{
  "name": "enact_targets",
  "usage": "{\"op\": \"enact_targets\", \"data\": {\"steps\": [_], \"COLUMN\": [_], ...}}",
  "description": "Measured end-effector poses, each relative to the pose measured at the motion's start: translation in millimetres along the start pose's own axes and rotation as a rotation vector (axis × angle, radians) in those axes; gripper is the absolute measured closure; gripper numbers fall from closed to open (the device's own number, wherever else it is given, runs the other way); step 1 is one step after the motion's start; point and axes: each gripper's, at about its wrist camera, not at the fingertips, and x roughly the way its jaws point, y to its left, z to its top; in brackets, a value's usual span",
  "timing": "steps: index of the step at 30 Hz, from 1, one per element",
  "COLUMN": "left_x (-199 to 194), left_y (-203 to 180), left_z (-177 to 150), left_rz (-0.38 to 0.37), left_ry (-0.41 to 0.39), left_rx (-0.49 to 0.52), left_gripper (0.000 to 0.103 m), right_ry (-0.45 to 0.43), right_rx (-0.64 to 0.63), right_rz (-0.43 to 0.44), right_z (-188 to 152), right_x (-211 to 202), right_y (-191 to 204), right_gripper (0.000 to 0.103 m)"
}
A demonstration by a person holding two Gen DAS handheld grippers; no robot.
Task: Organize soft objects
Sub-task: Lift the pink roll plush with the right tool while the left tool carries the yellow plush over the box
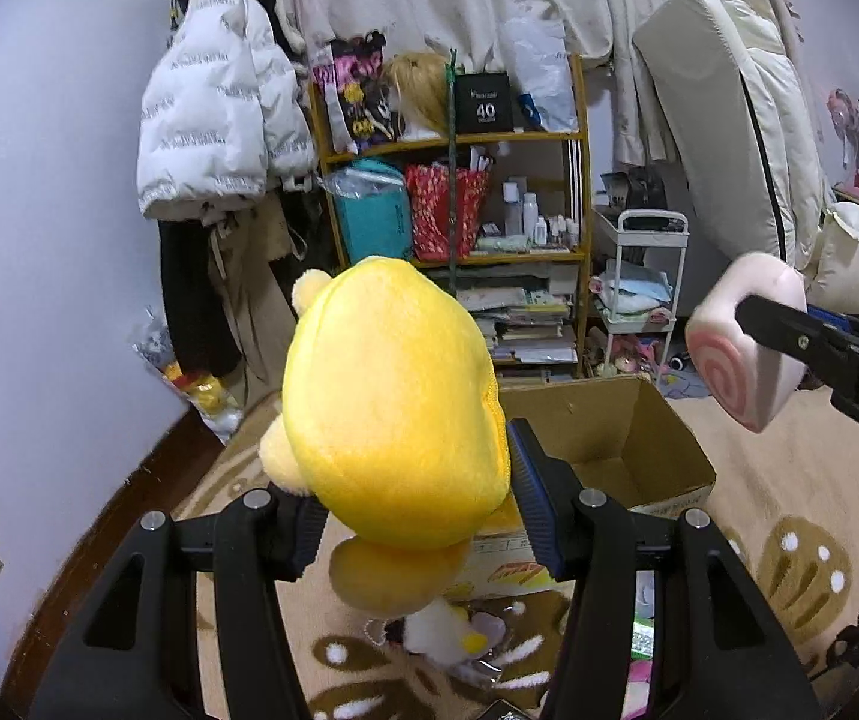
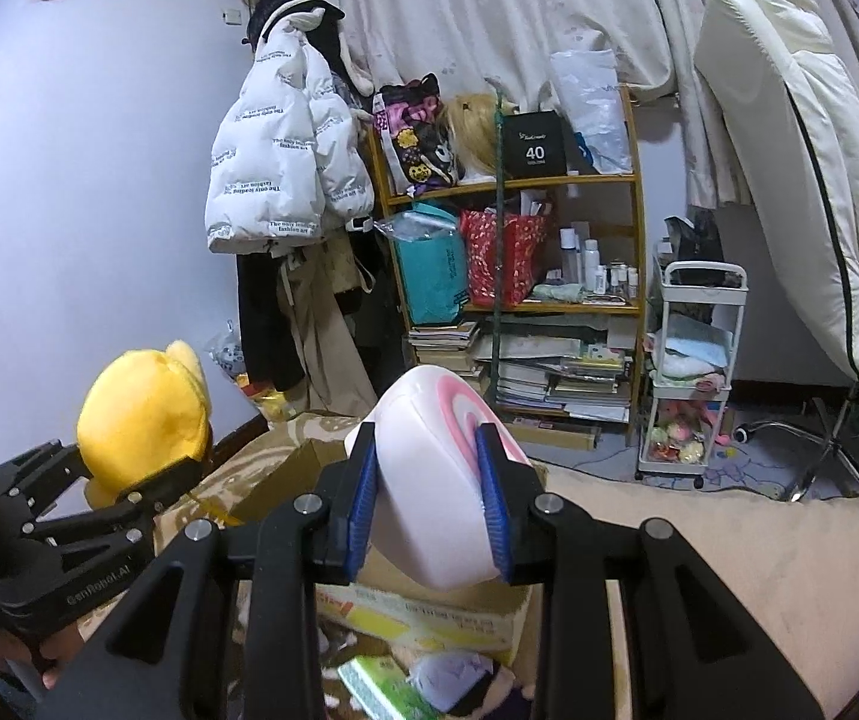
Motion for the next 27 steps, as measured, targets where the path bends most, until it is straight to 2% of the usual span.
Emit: {"op": "enact_targets", "data": {"steps": [13,27], "left_x": [54.8,83.6], "left_y": [-1.4,-21.6], "left_z": [-10.4,-21.9], "left_rz": [-0.017,-0.031], "left_ry": [0.072,0.102], "left_rx": [-0.004,0.036], "left_gripper": [0.049,0.048], "right_ry": [0.044,0.14], "right_rx": [0.008,0.063], "right_rz": [0.034,0.061], "right_z": [-8.7,-37.5], "right_x": [43.4,73.9], "right_y": [-5.8,-24.7], "right_gripper": [0.07,0.067]}}
